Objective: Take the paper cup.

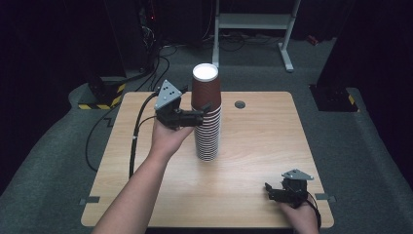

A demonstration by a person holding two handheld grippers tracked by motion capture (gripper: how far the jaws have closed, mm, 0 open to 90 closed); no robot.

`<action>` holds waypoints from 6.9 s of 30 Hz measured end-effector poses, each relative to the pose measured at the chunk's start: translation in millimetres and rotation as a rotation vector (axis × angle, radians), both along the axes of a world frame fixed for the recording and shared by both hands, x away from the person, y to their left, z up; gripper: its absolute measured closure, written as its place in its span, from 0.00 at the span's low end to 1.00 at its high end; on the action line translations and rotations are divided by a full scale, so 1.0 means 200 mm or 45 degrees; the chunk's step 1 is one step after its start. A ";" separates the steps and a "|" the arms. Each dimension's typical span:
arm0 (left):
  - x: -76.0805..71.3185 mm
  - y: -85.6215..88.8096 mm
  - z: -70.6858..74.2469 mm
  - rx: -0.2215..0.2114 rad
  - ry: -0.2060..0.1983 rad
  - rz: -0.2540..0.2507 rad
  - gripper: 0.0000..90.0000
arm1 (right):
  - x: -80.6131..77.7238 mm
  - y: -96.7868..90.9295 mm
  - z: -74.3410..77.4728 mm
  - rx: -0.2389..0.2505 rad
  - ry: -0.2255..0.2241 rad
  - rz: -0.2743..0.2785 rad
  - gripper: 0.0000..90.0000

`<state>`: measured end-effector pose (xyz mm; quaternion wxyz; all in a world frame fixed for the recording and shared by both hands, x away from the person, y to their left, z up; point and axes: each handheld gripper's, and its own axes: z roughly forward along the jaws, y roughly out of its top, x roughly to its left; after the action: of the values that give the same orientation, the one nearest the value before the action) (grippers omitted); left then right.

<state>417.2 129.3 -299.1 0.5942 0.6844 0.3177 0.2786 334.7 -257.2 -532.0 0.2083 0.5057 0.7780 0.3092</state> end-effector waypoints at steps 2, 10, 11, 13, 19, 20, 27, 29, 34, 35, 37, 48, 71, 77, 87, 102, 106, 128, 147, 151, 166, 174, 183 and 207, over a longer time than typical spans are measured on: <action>0.02 0.00 0.00 0.005 0.008 -0.004 0.05 | 0.00 0.00 0.00 0.001 0.000 -0.001 0.09; 0.07 -0.03 0.03 -0.003 0.009 -0.007 0.05 | 0.00 0.00 0.00 0.000 0.000 0.000 0.09; 0.08 -0.03 0.04 -0.003 0.005 -0.012 0.05 | 0.00 0.00 0.00 0.000 0.000 -0.001 0.09; 0.09 -0.04 0.05 -0.012 0.004 -0.020 0.05 | 0.00 0.00 0.00 0.001 0.000 -0.002 0.09; 0.12 -0.07 0.06 0.011 0.027 -0.014 0.05 | 0.00 0.00 0.00 0.002 0.000 -0.004 0.09; 0.13 -0.07 0.06 0.009 0.034 -0.020 0.05 | 0.00 0.00 0.00 0.001 0.001 -0.005 0.09; 0.16 -0.08 0.07 -0.011 0.029 -0.040 0.09 | 0.00 0.00 0.00 0.001 0.001 -0.007 0.09; 0.15 -0.09 0.07 -0.006 0.022 -0.050 0.10 | 0.00 0.00 0.00 0.001 0.000 -0.007 0.09; 0.14 -0.09 0.08 0.004 0.003 -0.056 0.17 | -0.01 0.00 0.00 0.003 0.002 -0.010 0.09; 0.14 -0.09 0.08 0.001 0.000 -0.049 0.18 | -0.01 0.00 0.00 0.003 0.001 -0.010 0.09; 0.14 -0.09 0.08 -0.004 0.001 -0.052 0.18 | -0.01 0.00 0.00 0.003 0.002 -0.010 0.09; 0.12 -0.09 0.08 -0.058 -0.042 -0.047 0.19 | -0.01 0.00 0.00 0.003 0.002 -0.011 0.09; 0.08 -0.07 0.23 -0.133 -0.172 -0.026 0.19 | -0.01 0.00 0.00 0.003 0.000 -0.010 0.09; 0.05 -0.06 0.28 -0.151 -0.206 -0.021 0.19 | -0.01 0.00 0.00 0.002 0.000 -0.009 0.09; 0.02 -0.06 0.35 -0.166 -0.264 -0.032 0.19 | -0.01 0.00 0.00 0.002 0.000 -0.010 0.09; -0.01 -0.04 0.43 -0.186 -0.307 -0.026 0.20 | -0.01 0.00 0.00 0.002 -0.001 -0.012 0.09; -0.01 -0.04 0.44 -0.184 -0.313 -0.027 0.20 | -0.01 0.00 0.00 0.002 -0.001 -0.012 0.09; -0.15 0.00 0.41 -0.185 -0.332 -0.035 0.20 | -0.01 0.00 0.00 0.001 0.000 -0.012 0.09; -0.30 -0.04 0.31 -0.195 -0.331 -0.105 0.20 | -0.01 0.00 0.00 0.001 0.000 -0.012 0.09; -0.31 -0.04 0.31 -0.206 -0.332 -0.120 0.20 | -0.01 0.00 0.00 0.003 0.002 -0.014 0.09; -0.36 -0.10 0.20 -0.212 -0.310 -0.177 0.20 | -0.01 0.00 0.00 0.003 0.002 -0.014 0.09; -0.37 -0.14 0.11 -0.204 -0.263 -0.224 0.20 | -0.01 0.00 0.00 0.003 0.002 -0.014 0.09; -0.35 -0.19 -0.05 -0.214 -0.169 -0.266 0.20 | -0.01 0.00 0.00 0.004 -0.001 -0.013 0.10; -0.33 -0.32 -0.47 -0.163 0.051 -0.325 0.20 | -0.02 0.00 0.00 0.002 -0.001 0.009 0.10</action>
<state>351.5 65.0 -393.6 0.6607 0.6854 0.2570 0.1662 331.0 -257.3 -531.8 0.2072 0.5030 0.7794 0.3108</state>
